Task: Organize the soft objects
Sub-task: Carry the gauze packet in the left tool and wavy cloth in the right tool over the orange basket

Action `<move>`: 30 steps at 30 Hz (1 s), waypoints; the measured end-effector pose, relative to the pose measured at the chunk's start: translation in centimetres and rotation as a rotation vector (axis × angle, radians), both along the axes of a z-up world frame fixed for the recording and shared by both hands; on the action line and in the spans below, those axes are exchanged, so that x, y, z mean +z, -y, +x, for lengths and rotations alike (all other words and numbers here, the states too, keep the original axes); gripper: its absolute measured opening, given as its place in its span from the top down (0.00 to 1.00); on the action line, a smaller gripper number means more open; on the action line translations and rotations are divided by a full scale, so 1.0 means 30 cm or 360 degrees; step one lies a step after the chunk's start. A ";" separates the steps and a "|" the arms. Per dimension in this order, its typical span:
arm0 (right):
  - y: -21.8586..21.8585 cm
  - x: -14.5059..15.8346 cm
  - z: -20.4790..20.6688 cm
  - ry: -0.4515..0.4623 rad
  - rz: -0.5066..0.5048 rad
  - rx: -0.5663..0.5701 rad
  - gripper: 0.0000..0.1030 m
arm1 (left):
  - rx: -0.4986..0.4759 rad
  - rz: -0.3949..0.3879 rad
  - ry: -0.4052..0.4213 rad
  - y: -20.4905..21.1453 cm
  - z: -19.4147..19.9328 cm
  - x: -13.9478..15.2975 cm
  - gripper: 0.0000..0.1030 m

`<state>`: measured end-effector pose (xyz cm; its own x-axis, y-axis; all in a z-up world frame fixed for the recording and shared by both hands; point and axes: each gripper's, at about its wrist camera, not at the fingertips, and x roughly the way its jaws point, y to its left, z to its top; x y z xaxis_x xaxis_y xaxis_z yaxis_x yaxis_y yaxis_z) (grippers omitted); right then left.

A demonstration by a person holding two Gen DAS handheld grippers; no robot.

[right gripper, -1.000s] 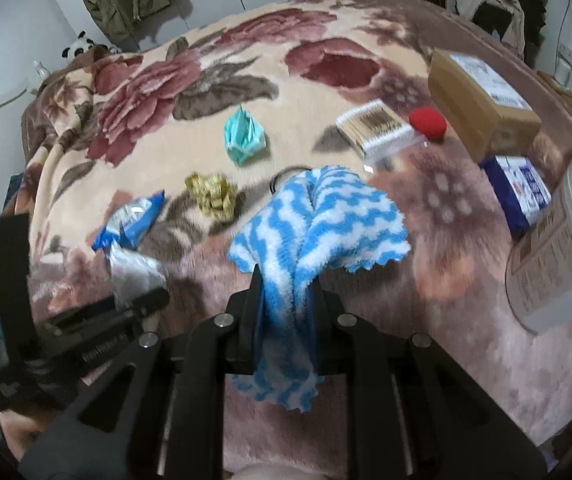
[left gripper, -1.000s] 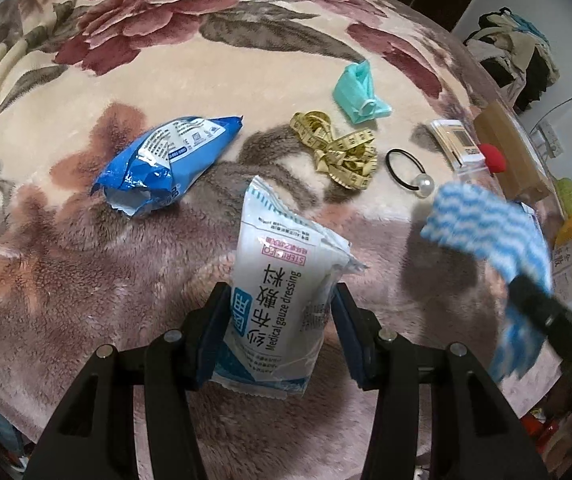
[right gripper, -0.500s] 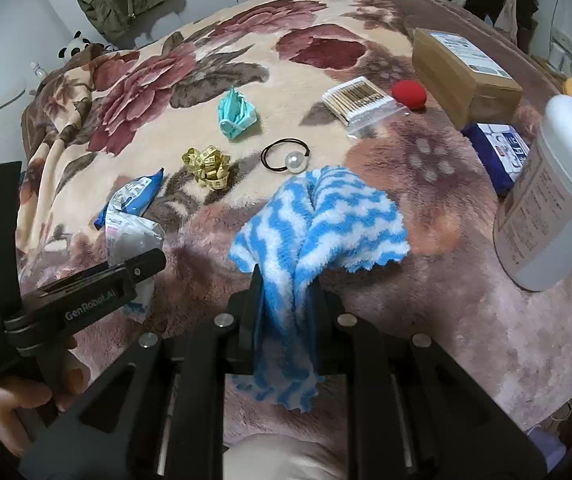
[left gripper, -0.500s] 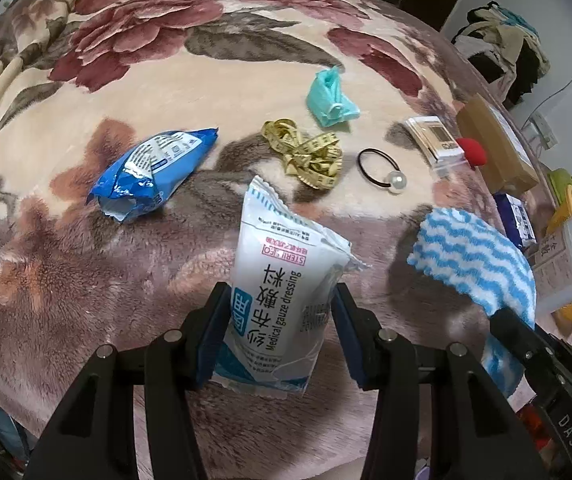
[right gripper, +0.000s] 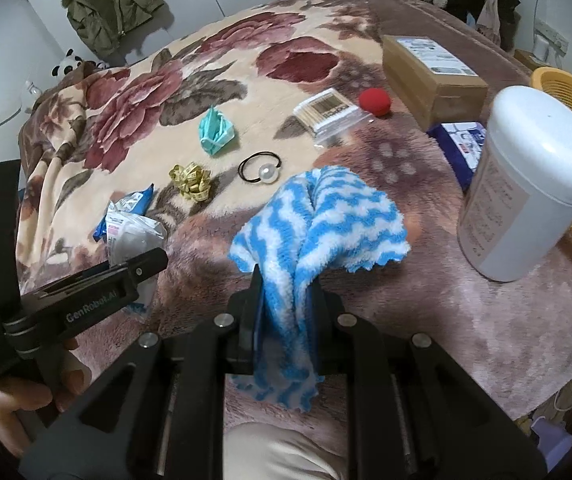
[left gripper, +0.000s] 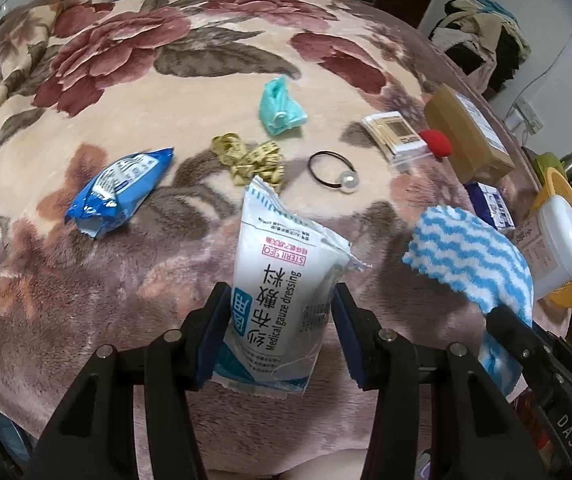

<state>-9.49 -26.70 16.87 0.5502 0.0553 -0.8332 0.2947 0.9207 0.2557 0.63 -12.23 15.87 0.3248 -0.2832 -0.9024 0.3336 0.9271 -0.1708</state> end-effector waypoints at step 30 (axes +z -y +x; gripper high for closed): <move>0.146 0.145 -0.093 0.0126 -0.0020 -0.0099 0.83 | -0.0177 -0.0021 0.0114 0.240 -0.083 0.154 0.50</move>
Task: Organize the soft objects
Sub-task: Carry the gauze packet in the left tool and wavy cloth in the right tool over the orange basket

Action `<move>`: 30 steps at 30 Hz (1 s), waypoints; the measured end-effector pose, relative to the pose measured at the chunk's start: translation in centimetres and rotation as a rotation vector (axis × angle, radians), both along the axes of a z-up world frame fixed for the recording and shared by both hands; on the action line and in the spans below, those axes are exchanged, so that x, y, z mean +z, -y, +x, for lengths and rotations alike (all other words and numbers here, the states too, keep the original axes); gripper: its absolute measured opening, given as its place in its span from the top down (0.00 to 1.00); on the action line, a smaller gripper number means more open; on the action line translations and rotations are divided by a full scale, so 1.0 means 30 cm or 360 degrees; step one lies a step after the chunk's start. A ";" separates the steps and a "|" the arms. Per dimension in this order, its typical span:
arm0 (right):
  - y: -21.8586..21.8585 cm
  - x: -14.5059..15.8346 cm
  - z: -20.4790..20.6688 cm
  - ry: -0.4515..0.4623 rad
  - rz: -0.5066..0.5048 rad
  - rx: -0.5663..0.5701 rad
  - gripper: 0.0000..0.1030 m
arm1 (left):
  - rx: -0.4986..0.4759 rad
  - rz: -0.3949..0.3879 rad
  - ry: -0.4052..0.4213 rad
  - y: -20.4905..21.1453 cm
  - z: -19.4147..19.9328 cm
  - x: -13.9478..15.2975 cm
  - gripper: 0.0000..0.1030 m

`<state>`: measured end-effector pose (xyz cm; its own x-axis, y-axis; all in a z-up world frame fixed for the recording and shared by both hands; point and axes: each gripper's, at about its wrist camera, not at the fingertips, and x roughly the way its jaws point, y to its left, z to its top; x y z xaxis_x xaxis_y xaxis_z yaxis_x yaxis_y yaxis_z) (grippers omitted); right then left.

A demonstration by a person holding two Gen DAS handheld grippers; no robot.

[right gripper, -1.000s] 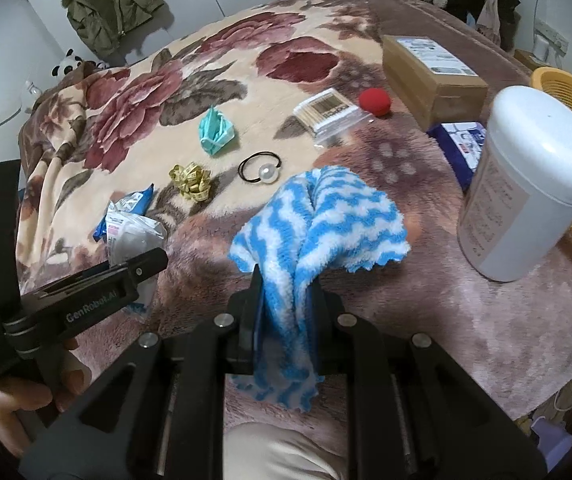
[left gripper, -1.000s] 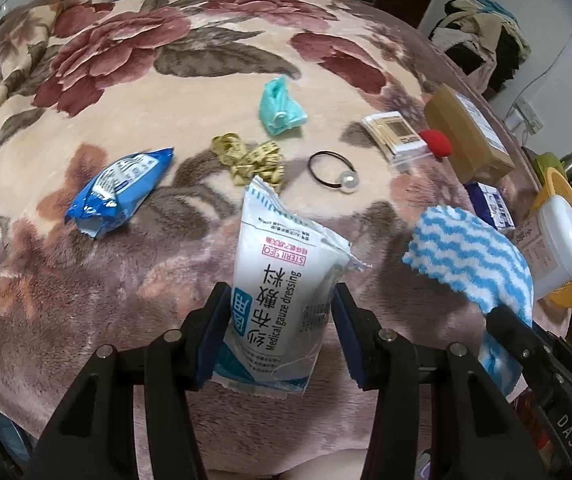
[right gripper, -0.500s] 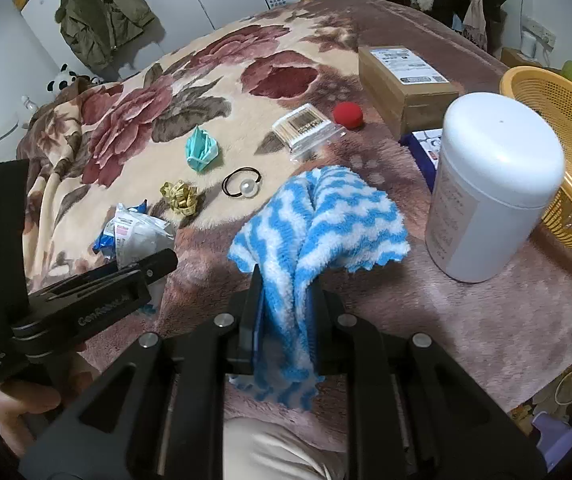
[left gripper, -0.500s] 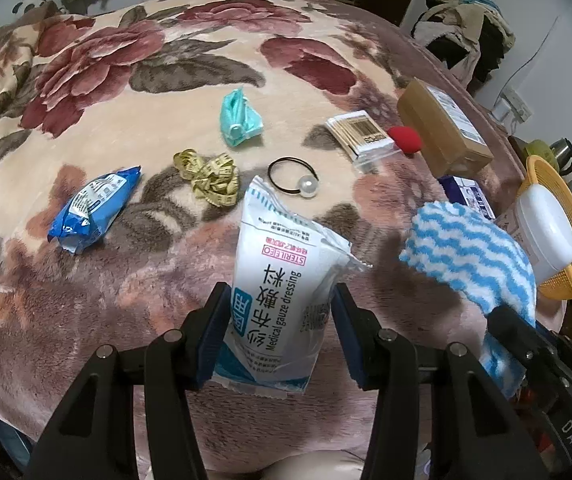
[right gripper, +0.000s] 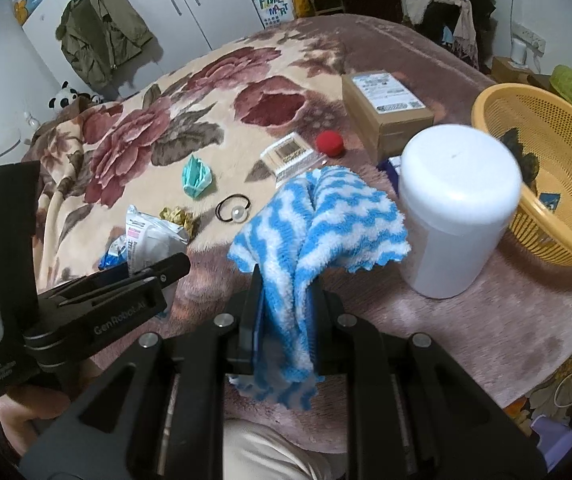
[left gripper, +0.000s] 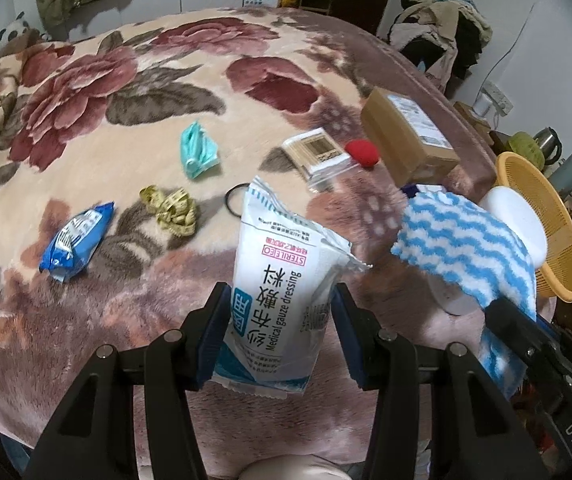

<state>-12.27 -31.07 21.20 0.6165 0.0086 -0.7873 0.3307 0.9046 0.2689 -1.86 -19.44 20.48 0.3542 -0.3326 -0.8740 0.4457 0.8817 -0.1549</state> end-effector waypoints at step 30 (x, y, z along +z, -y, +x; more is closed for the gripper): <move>0.314 0.166 -0.103 0.0159 -0.0091 -0.0226 0.83 | -0.0278 -0.0054 0.0128 0.431 -0.075 0.187 0.50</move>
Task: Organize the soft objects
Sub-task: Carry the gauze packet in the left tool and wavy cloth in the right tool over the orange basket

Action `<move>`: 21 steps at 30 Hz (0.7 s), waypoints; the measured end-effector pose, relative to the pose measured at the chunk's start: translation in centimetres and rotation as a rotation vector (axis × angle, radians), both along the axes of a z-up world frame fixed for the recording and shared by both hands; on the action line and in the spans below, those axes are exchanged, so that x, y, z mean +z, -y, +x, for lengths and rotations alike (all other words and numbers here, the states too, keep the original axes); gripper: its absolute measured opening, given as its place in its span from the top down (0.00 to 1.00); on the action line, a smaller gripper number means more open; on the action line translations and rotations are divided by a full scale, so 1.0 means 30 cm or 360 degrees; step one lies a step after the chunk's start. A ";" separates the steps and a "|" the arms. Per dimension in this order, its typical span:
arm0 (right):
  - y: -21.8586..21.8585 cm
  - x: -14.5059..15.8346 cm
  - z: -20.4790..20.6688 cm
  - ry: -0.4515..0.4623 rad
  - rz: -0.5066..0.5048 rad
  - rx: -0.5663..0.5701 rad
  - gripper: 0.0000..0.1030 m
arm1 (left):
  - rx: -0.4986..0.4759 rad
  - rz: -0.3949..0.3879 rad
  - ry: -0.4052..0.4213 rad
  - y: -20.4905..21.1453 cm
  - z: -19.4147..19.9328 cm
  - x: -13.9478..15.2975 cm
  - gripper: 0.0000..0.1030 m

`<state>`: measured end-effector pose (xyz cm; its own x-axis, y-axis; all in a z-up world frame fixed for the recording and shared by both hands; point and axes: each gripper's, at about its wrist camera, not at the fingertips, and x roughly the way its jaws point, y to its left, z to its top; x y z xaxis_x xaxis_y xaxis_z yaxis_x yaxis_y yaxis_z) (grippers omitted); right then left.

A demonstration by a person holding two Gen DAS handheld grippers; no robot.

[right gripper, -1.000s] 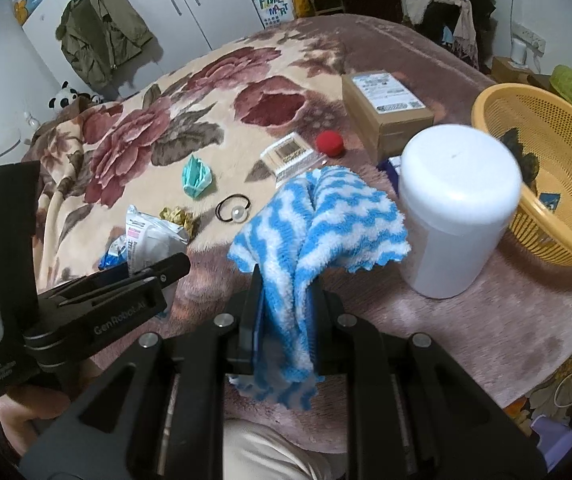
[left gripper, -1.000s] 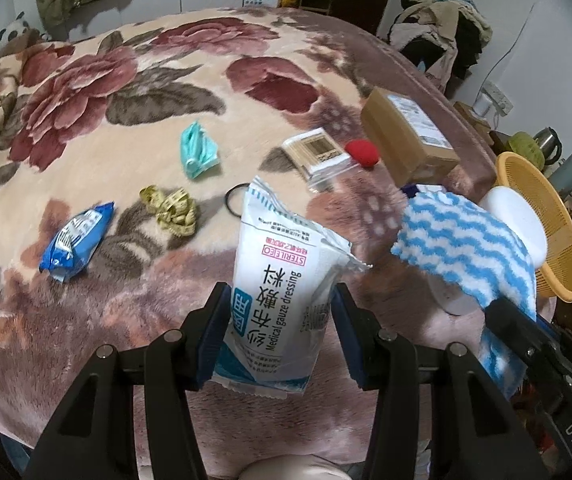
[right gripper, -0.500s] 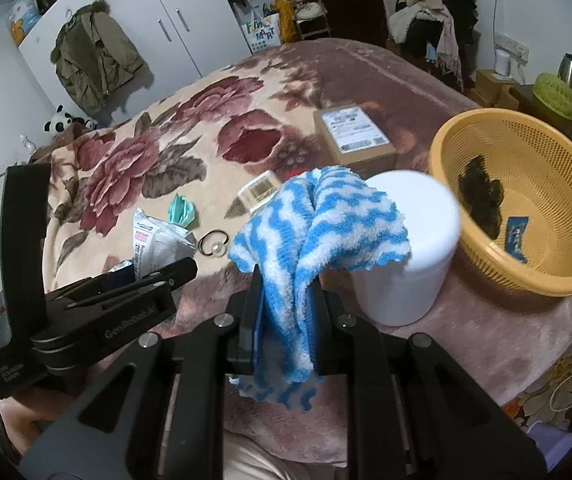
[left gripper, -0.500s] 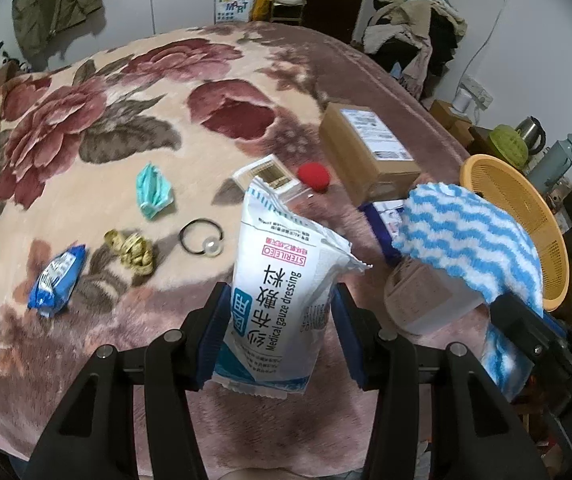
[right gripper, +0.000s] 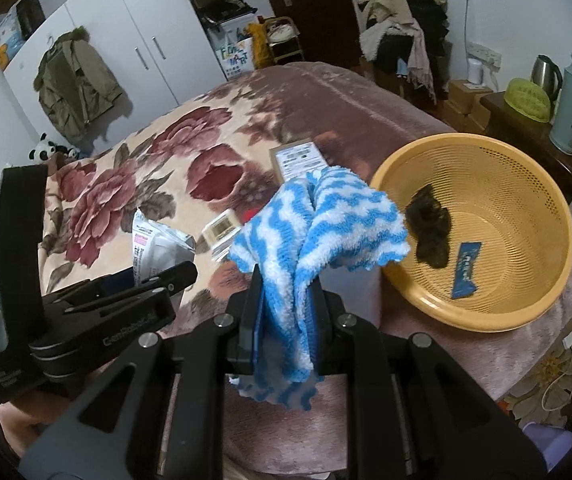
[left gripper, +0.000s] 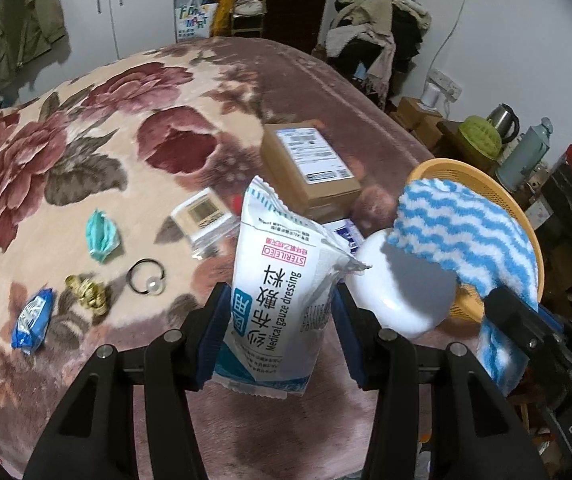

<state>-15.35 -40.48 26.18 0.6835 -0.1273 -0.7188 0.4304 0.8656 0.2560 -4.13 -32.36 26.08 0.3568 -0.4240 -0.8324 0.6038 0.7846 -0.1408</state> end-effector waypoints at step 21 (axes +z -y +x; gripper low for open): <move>0.260 0.011 -0.090 -0.0039 -0.0036 -0.0262 0.83 | -0.0262 -0.0037 -0.0012 0.349 -0.116 0.048 0.50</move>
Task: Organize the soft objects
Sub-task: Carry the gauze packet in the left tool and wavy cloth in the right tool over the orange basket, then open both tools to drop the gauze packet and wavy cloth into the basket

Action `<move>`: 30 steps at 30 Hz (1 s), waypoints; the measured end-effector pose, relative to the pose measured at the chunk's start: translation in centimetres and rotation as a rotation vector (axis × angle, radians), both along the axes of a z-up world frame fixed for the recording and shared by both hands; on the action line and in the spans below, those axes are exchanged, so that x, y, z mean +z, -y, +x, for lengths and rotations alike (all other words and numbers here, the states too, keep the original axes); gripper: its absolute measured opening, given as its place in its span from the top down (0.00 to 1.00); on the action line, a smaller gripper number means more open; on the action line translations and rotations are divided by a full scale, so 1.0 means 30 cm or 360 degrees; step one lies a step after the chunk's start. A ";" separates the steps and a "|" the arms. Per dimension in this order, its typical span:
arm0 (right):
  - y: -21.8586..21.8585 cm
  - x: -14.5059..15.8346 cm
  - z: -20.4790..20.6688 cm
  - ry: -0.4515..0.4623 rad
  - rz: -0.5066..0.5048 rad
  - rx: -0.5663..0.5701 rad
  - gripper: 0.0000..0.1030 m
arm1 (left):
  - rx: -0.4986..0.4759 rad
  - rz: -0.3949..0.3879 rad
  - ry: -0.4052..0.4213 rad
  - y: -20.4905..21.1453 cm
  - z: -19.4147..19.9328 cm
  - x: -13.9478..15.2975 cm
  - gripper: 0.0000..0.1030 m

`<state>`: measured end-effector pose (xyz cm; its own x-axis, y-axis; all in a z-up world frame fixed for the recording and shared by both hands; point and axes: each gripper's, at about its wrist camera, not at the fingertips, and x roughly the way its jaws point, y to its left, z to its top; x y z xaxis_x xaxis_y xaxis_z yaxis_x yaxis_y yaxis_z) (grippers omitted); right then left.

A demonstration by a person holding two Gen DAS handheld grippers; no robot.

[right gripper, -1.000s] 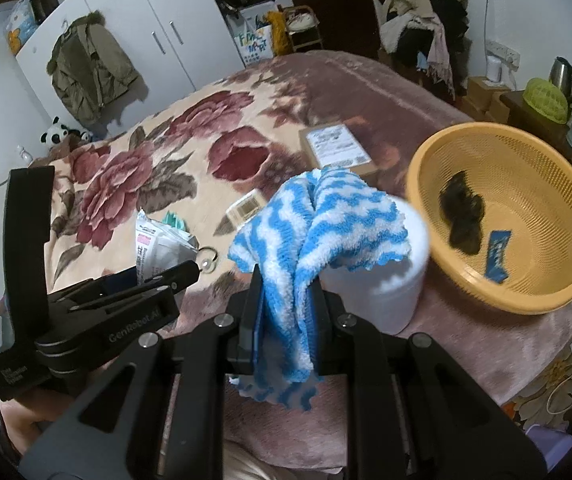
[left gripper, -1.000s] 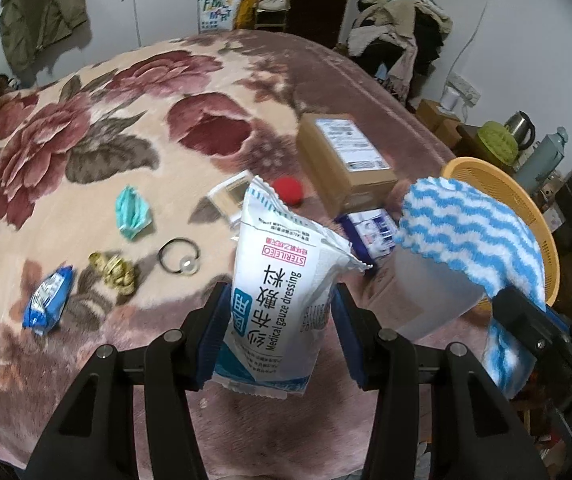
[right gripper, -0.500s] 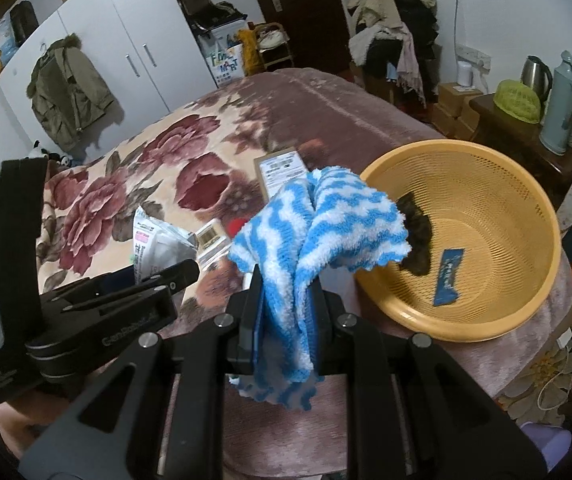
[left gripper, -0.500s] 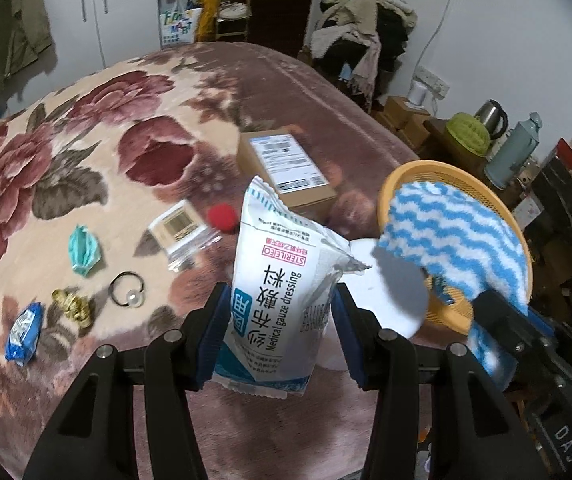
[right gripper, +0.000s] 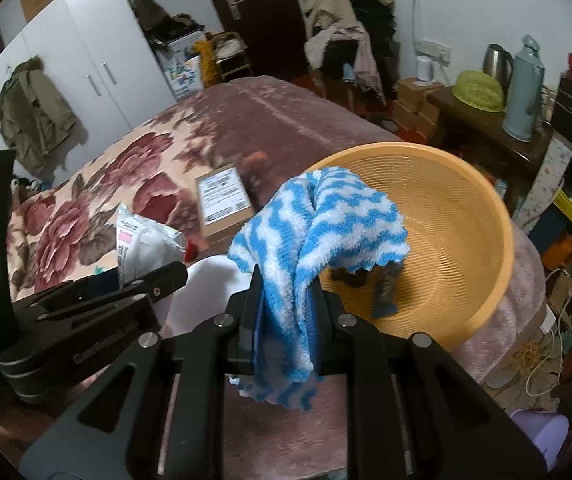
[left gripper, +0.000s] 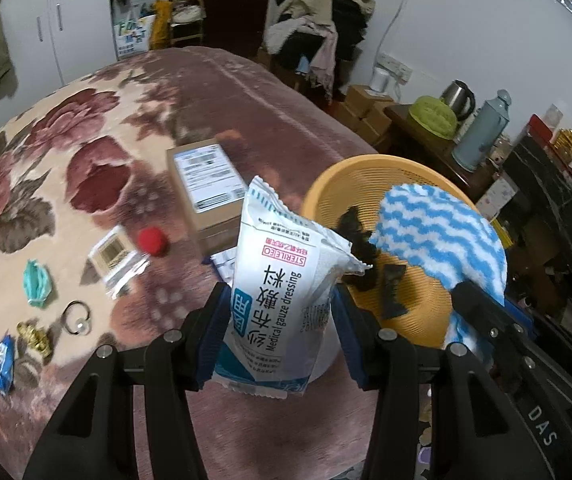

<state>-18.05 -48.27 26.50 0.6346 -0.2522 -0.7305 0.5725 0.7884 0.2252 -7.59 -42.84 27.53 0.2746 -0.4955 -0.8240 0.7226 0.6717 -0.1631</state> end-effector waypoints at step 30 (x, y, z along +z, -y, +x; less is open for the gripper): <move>0.318 -0.062 -0.107 -0.0024 0.0113 -0.0386 0.50 | -0.0269 -0.0104 -0.0067 0.348 -0.059 -0.018 0.09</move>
<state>-21.25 -57.82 24.64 0.5507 -0.3434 -0.7608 0.7468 0.6098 0.2653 -9.37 -53.27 26.98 0.1489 -0.5845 -0.7976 0.8160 0.5282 -0.2347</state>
